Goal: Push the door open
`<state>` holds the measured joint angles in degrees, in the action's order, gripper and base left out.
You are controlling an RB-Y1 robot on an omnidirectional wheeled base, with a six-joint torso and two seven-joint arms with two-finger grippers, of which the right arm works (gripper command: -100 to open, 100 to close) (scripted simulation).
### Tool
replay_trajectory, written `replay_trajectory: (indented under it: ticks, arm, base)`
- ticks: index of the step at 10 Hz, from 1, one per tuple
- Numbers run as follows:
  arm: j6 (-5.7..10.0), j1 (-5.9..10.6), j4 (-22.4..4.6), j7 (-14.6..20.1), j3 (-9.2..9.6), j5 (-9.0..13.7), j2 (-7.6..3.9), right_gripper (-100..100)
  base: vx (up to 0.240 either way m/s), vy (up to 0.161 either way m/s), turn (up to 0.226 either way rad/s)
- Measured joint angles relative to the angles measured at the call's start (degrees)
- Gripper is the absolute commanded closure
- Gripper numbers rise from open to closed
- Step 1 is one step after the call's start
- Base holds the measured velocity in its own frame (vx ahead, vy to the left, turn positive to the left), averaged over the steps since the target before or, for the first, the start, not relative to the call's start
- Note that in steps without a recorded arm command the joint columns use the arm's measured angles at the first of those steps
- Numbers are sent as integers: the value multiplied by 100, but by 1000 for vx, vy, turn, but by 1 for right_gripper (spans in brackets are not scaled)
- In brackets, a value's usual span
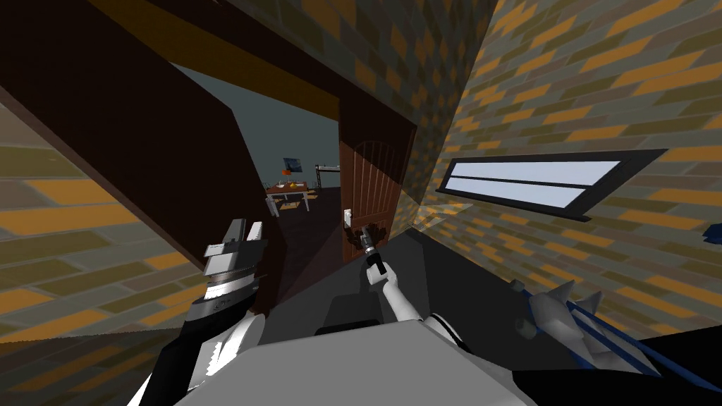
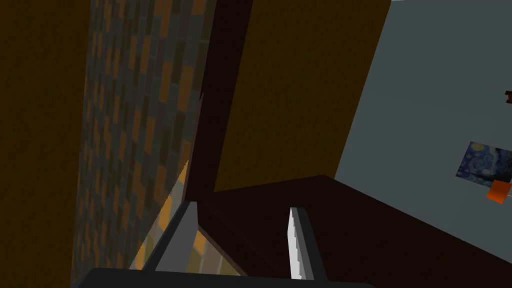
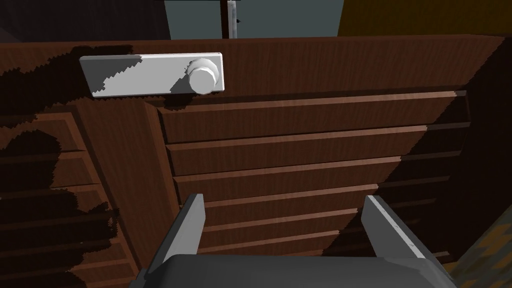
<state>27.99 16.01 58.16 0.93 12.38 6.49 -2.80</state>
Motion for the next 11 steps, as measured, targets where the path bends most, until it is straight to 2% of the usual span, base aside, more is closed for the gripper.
replay_trajectory:
  ticks: [3, 8, 10, 11]
  arm:
    - [31, 336, -562, 11, 82, 34, 76, -100]
    - [-46, 693, -1126, 35, 226, 77, 169, -100]
    - [-18, 873, -1425, 68, 271, 98, 199, -100]
    - [16, 1007, -1663, 80, 300, 112, 238, -100]
  base:
    - [84, -73, 52]
    - [75, -65, 49]
    - [89, -64, 50]
    - [144, -84, 76]
